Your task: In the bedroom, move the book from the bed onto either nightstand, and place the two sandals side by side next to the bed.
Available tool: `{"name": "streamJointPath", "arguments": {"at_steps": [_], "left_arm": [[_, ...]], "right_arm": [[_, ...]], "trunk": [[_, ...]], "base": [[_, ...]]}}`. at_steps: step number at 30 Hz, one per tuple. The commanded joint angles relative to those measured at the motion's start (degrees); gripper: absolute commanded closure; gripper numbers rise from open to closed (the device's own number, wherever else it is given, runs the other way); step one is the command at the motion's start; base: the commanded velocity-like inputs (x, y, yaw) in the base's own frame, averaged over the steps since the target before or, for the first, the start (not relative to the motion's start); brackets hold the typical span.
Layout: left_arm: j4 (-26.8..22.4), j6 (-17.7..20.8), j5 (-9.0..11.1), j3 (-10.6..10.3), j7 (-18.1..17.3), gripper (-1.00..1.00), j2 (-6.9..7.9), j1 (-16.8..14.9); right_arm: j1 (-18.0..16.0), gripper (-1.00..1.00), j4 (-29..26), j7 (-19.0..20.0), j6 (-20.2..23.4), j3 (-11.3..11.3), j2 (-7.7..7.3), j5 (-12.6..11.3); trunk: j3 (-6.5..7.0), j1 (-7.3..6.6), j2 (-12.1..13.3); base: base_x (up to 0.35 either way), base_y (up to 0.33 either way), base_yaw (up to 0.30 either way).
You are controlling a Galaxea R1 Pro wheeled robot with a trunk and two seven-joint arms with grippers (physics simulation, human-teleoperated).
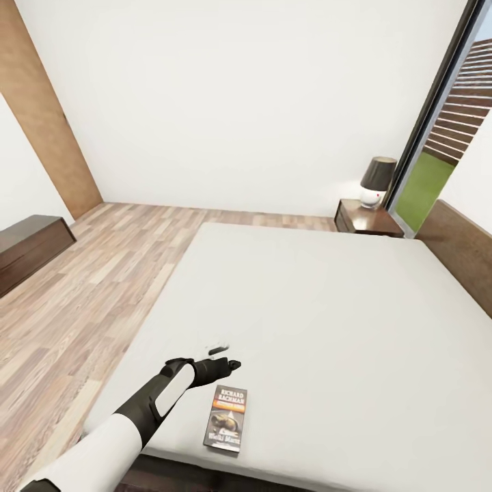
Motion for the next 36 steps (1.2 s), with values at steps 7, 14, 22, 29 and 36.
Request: {"name": "streamJointPath", "arguments": {"at_steps": [7,14,22,29,36], "left_arm": [[-0.1,0.2,0.5,-0.1,0.3,-1.00,0.01,-0.1],[-0.1,0.1,0.5,-0.1,0.3,-1.00,0.01,-0.1],[-0.1,0.1,0.5,-0.1,0.3,-1.00,0.06,-0.1],[-0.1,0.1,0.5,-0.1,0.3,-1.00,0.04,-0.1],[-0.1,0.1,0.5,-0.1,0.3,-1.00,0.01,-0.1]], "right_arm": [[-0.1,-1.00,0.2,0.3,-0.1,0.1,0.01,-0.4],[-0.1,-1.00,0.2,0.3,-0.1,0.1,0.02,-0.4],[-0.1,-1.00,0.2,0.2,-0.1,0.1,0.03,-0.4],[-0.1,-1.00,0.2,0.2,-0.1,0.1,0.04,-0.4],[-0.1,-1.00,0.2,0.3,-0.1,0.1,0.00,-0.4]], "trunk": [[-0.12,0.03,-0.1],[-0.12,0.03,-0.1],[-0.12,0.03,-0.1],[-0.12,0.03,-0.1],[-0.12,0.03,-0.1]], "base": [[0.000,0.000,0.001],[0.000,0.000,-0.145],[0.000,0.000,-0.254],[0.000,0.000,-0.051],[0.000,0.000,-0.004]]}}
